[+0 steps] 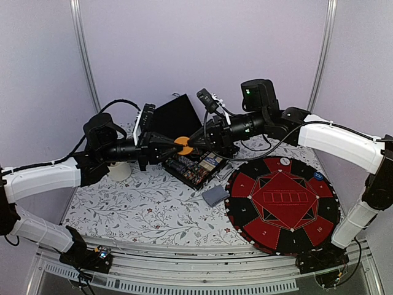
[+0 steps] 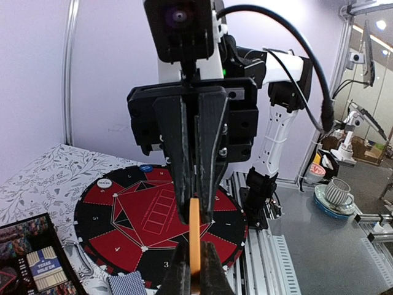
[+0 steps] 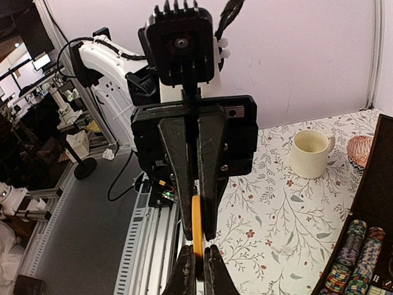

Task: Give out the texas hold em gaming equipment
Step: Pass from the left arm to the right, then place the big blind button at position 3.

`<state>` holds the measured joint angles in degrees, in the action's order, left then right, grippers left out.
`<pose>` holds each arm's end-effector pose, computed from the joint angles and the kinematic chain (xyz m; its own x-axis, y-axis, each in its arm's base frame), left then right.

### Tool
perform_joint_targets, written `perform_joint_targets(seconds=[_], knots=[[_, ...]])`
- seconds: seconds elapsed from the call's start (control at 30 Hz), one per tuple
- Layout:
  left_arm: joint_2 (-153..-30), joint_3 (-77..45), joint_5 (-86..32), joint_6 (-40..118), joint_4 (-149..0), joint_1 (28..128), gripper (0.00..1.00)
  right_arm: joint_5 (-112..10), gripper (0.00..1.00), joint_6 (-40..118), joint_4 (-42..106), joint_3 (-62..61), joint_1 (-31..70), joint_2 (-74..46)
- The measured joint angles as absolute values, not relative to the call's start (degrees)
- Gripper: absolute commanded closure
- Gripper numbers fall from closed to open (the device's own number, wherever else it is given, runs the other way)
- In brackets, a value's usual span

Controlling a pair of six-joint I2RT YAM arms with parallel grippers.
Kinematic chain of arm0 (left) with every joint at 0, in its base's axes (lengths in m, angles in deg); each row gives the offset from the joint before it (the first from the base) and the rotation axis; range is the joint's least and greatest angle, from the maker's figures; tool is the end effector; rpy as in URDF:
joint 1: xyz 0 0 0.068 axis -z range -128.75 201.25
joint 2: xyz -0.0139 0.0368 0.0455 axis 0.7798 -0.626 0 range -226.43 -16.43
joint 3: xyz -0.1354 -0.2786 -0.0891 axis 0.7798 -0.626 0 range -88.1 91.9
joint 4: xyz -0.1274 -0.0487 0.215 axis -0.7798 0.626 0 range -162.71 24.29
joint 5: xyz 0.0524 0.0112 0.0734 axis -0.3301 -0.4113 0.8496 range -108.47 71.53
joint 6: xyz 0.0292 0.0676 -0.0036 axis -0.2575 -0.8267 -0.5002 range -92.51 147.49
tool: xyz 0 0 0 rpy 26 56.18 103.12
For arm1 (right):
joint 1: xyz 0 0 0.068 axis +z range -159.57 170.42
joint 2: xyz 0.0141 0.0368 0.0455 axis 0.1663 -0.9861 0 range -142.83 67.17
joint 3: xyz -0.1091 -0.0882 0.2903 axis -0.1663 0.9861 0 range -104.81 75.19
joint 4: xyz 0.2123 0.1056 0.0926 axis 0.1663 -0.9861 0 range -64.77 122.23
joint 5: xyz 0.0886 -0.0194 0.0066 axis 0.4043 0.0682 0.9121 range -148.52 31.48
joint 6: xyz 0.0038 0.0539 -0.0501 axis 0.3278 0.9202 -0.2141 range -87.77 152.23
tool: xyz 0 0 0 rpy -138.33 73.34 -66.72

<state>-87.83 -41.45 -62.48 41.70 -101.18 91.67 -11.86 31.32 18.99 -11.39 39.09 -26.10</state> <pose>0.1844 -0.2132 0.3746 -0.1960 -0.0648 -0.9785 0.9759 0.0846 -0.2011 0.2241 0.3227 0.4203 -0.2097 -0.2550 -0.9439 -0.9704 -0.0641 0.2329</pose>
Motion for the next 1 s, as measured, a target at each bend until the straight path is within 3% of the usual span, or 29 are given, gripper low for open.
perform_joint_targets(seconds=[0.2, 0.23, 0.3, 0.33, 0.5, 0.7, 1.0], knots=[[-87.83, -41.45, -62.72, 42.75, -101.09, 91.69, 1.00, -11.49, 0.98, 29.70, 18.93, -11.37, 39.11, -26.13], [-87.83, -41.45, -62.69, 42.75, -101.07, 91.69, 0.81, -11.58, 0.98, 29.55, 18.91, -11.26, 39.11, -26.13], [-87.85, -41.45, -62.45, 42.73, -100.61, 91.71, 0.14, -11.84, 0.99, 29.46, 18.99, -10.78, 39.11, -26.02], [-87.89, -41.45, -61.64, 42.25, -100.43, 91.76, 0.03, -12.15, 0.99, 29.61, 18.69, -10.52, 39.09, -25.97], [-87.89, -41.25, -52.88, 40.98, -97.33, 91.74, 0.02, -12.94, 0.98, 31.34, 14.38, -4.88, 35.81, -23.72], [-87.87, -41.19, -42.39, 38.62, -91.25, 91.41, 0.02, -12.70, 0.98, 36.37, 8.96, 12.34, 25.95, -17.91], [-88.81, -39.72, -38.15, 37.97, -87.36, 91.36, 0.02, -11.27, 0.98, 43.01, 6.82, 26.72, 25.93, -25.75]])
